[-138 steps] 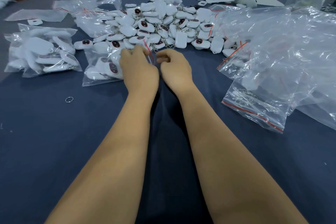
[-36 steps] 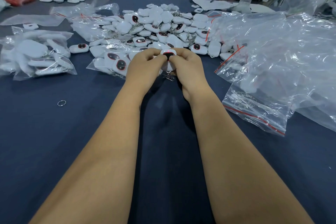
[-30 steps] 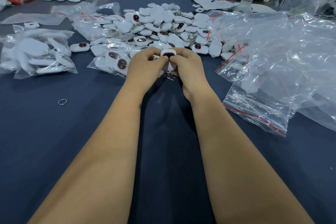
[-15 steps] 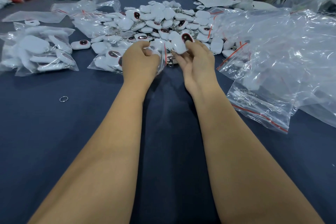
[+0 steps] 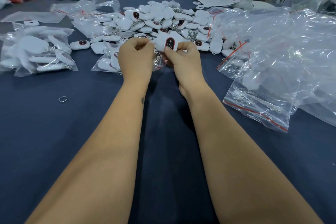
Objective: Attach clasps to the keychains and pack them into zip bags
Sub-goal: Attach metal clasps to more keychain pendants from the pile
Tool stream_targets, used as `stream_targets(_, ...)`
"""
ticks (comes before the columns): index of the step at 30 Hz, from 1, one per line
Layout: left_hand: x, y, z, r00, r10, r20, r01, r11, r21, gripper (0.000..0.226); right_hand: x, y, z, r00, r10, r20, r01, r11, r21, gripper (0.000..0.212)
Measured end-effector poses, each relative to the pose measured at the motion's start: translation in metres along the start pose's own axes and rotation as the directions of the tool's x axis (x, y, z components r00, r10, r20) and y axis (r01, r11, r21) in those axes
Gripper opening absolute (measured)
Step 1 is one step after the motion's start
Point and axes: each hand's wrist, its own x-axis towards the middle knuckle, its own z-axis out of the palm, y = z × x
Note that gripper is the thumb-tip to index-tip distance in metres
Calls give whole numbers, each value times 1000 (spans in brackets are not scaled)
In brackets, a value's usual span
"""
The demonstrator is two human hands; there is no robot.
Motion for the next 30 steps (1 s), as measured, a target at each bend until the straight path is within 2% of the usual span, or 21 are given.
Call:
stream_targets(6,-2,4,0,996,73,-45,-76,995,-67,11,-9,-1,4,998,-29,53,39,978,-206,23)
stream_targets(9,-3,5,1,979,198,-48,-193,976,98,11,-10,0,4,993,-85,81,106,949,-297,23)
stream_targets(11,-6,5,0,959,280,-32,-266,937,226,14,-9,0,3,991,-99,90,124,931,-344,37)
stream_targets(14,-9,5,1,957,291,9,-285,931,229,17,-8,1,4,989,-98,108,133,905,-404,48)
stream_targets(16,-10,6,1,958,286,-12,-277,938,210,19,-8,1,5,988,-98,120,139,900,-413,46)
stream_targets(19,-9,7,0,961,273,-48,-259,947,188,19,-10,1,6,987,-125,98,154,901,-405,23)
stream_targets(22,-7,7,1,961,270,-60,-254,949,188,18,-10,2,5,985,-159,66,173,917,-360,19)
stream_targets(24,-7,6,1,953,296,-63,-278,939,201,18,-9,2,5,978,-189,91,210,907,-366,5)
stream_targets(27,-8,5,3,932,363,-22,-349,909,229,17,-8,3,6,957,-191,217,263,885,-385,24)
stream_targets(30,-8,2,6,921,386,44,-382,879,284,24,-6,7,6,950,-120,290,226,903,-366,36)
